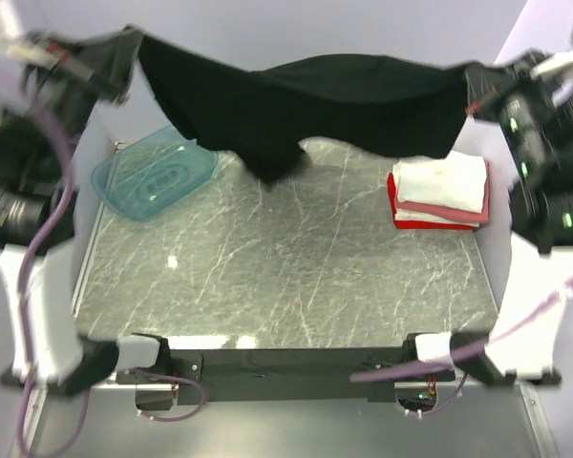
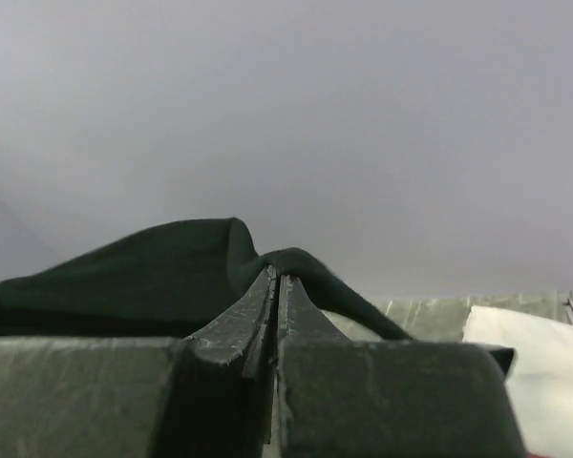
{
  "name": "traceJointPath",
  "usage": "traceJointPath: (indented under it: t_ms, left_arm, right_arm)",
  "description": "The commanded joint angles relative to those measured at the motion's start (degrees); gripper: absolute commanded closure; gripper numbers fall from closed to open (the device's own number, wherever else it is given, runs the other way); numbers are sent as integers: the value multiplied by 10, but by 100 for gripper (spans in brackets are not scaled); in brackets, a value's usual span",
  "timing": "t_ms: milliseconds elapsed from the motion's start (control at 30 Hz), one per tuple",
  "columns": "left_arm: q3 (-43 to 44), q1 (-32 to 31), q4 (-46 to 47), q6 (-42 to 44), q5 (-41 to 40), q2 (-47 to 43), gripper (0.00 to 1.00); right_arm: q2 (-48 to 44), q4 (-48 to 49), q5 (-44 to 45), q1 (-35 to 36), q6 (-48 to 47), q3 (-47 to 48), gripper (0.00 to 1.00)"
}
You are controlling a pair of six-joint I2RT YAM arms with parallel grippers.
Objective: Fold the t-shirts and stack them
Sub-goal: Flatten the tshirt out
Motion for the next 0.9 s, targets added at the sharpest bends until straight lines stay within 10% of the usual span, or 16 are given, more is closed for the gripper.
traceJointPath:
  t_ms: [0, 200, 433, 867]
  left_arm:
    - [-100, 4, 74, -9, 51, -85, 99]
    - [-488, 3, 105, -62, 102, -232, 99]
    - [-789, 1, 30, -97, 93, -389, 99]
    - [-829, 1, -248, -64, 91, -500, 99]
  right_arm:
    - [-64, 67, -31, -10, -26, -96, 100]
    - [-195, 139, -29, -11, -17, -500, 100]
    - [-239, 167, -65, -9, 3, -733, 100]
    - [-308, 63, 6, -2, 36, -828, 100]
